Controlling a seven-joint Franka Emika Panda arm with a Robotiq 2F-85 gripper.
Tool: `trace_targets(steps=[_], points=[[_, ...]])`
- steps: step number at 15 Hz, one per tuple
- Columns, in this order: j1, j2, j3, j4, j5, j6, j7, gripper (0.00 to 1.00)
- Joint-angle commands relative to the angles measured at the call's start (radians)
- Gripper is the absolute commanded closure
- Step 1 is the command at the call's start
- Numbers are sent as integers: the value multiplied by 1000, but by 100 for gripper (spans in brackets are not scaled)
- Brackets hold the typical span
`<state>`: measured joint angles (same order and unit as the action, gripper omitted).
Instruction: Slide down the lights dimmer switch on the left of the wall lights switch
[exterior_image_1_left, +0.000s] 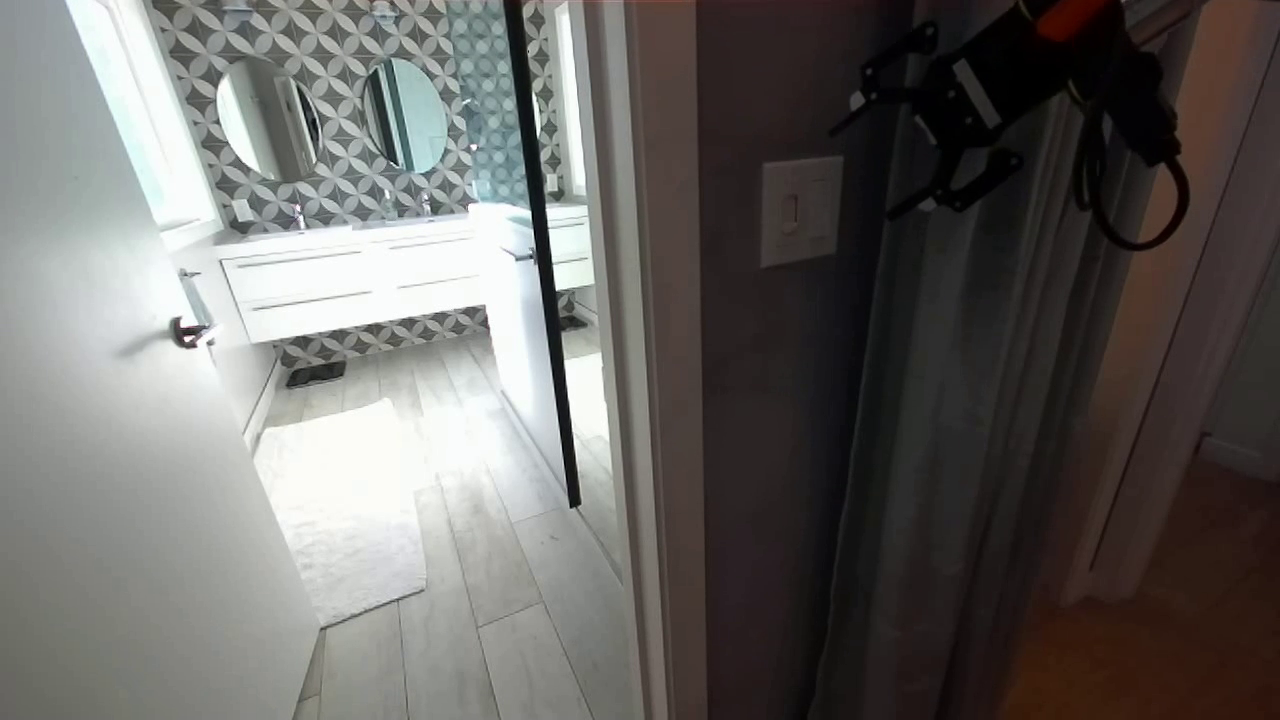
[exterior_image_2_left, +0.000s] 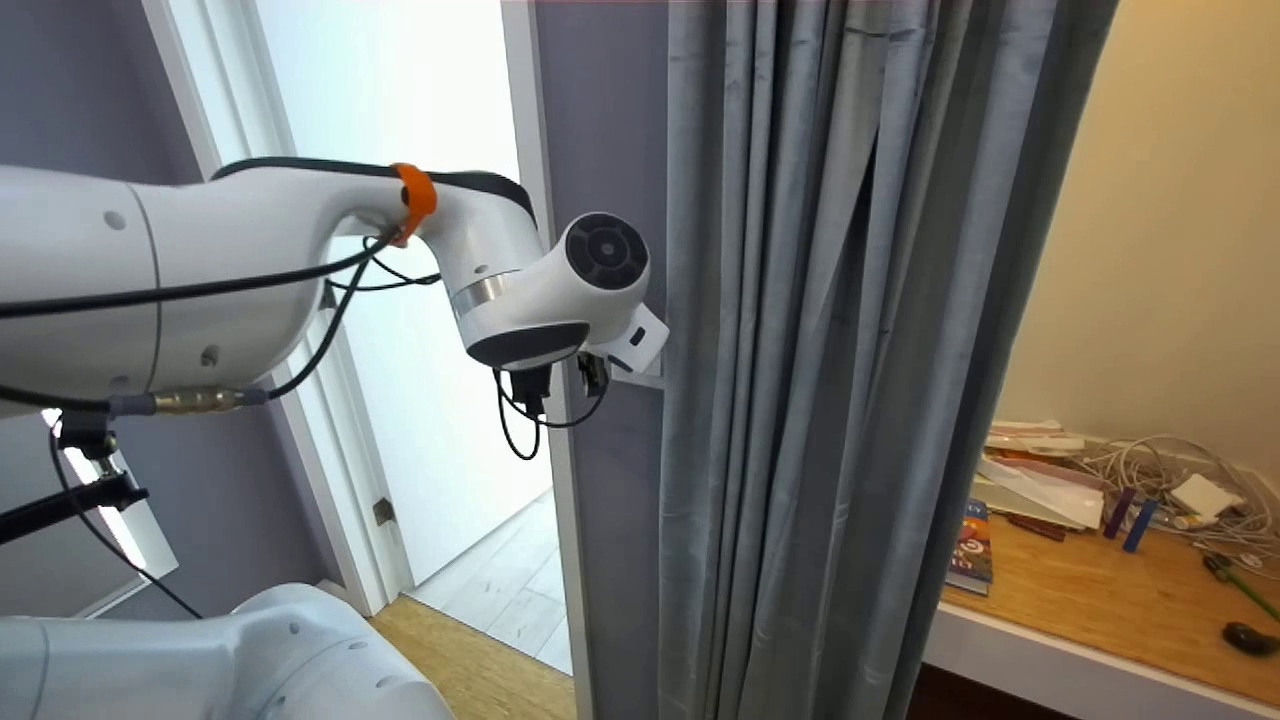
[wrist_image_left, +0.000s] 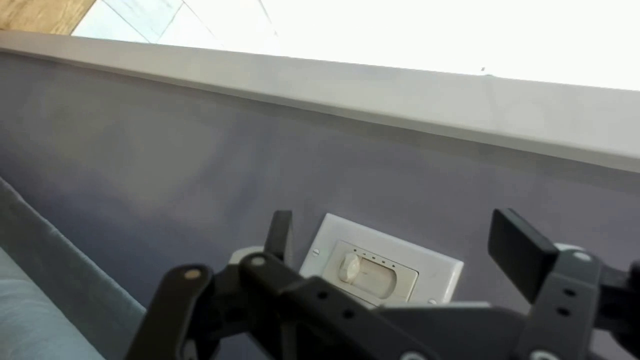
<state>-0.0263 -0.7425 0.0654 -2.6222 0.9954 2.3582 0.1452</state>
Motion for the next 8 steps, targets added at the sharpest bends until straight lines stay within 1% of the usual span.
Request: trace_targets(steps=[1,8], points=[[-28,-90,56,-49,-31,48,104,0],[-31,-175,83,-100,-37,81,163,0]])
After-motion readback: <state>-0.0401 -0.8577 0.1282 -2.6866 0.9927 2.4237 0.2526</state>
